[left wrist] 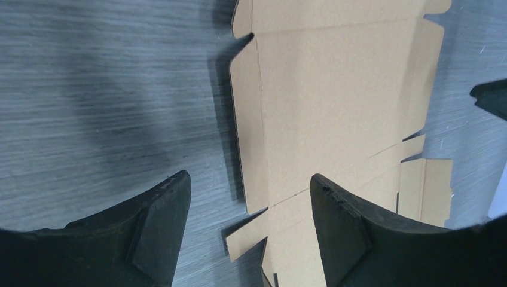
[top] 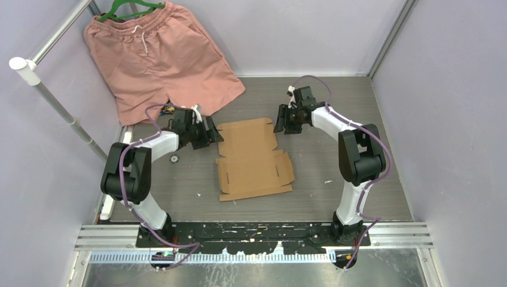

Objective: Fold the paper box
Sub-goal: Fold the paper box at the center of the board.

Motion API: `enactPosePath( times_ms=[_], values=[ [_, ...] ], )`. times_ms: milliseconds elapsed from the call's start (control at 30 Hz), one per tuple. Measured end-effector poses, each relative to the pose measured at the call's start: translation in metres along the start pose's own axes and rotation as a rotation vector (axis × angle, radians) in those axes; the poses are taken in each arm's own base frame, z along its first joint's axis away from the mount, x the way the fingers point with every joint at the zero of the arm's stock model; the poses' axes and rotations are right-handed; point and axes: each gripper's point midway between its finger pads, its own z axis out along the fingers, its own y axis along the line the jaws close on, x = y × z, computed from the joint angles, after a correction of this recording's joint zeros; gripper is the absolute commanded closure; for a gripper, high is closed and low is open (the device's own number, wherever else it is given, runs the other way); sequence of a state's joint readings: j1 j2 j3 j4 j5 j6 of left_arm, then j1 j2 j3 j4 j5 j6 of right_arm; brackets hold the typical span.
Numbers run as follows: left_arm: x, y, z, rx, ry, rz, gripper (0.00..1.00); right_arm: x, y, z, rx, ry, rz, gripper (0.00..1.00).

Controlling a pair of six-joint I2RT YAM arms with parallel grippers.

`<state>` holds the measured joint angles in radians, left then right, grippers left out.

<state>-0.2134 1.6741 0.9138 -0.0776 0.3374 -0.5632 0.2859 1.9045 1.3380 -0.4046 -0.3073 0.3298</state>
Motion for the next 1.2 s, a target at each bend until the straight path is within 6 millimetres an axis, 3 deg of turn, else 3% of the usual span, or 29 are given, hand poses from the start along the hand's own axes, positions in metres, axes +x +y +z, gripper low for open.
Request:
enactPosePath(
  times_ms=[133, 200, 233, 267, 333, 467, 567, 667, 1000, 1200],
  values=[
    [-0.016, -0.002, -0.004, 0.002, -0.021, 0.021, 0.22, 0.006, 0.011, -0.024, 0.013, -0.009, -0.009, 0.48],
    [-0.03, -0.007, -0.007, 0.007, -0.039, 0.042, 0.15, 0.011, 0.024, -0.04, 0.013, -0.019, -0.031, 0.5],
    [-0.038, -0.01, -0.008, 0.011, -0.051, 0.05, 0.03, 0.015, 0.035, -0.048, 0.006, -0.023, -0.049, 0.5],
    [-0.048, -0.013, -0.009, 0.019, -0.061, 0.058, 0.01, 0.02, 0.045, -0.054, -0.005, -0.024, -0.065, 0.5],
    [-0.063, -0.018, -0.009, 0.038, -0.072, 0.072, 0.0, 0.041, 0.072, -0.064, -0.04, -0.011, -0.109, 0.53],
    [-0.083, -0.025, 0.001, 0.086, -0.048, 0.062, 0.0, 0.095, 0.098, -0.064, -0.085, 0.079, -0.148, 0.64],
    [-0.091, -0.028, 0.013, 0.124, 0.001, 0.059, 0.0, 0.138, 0.094, -0.058, -0.067, 0.176, -0.139, 0.68],
    [-0.099, -0.033, 0.025, 0.166, 0.042, 0.073, 0.01, 0.165, 0.086, -0.057, -0.032, 0.246, -0.124, 0.69],
    [-0.105, -0.027, 0.051, 0.174, 0.094, 0.107, 0.05, 0.173, 0.088, -0.056, -0.028, 0.264, -0.136, 0.69],
    [-0.096, -0.017, 0.066, 0.161, 0.126, 0.124, 0.06, 0.179, 0.081, -0.049, -0.003, 0.292, -0.139, 0.69]
  ],
)
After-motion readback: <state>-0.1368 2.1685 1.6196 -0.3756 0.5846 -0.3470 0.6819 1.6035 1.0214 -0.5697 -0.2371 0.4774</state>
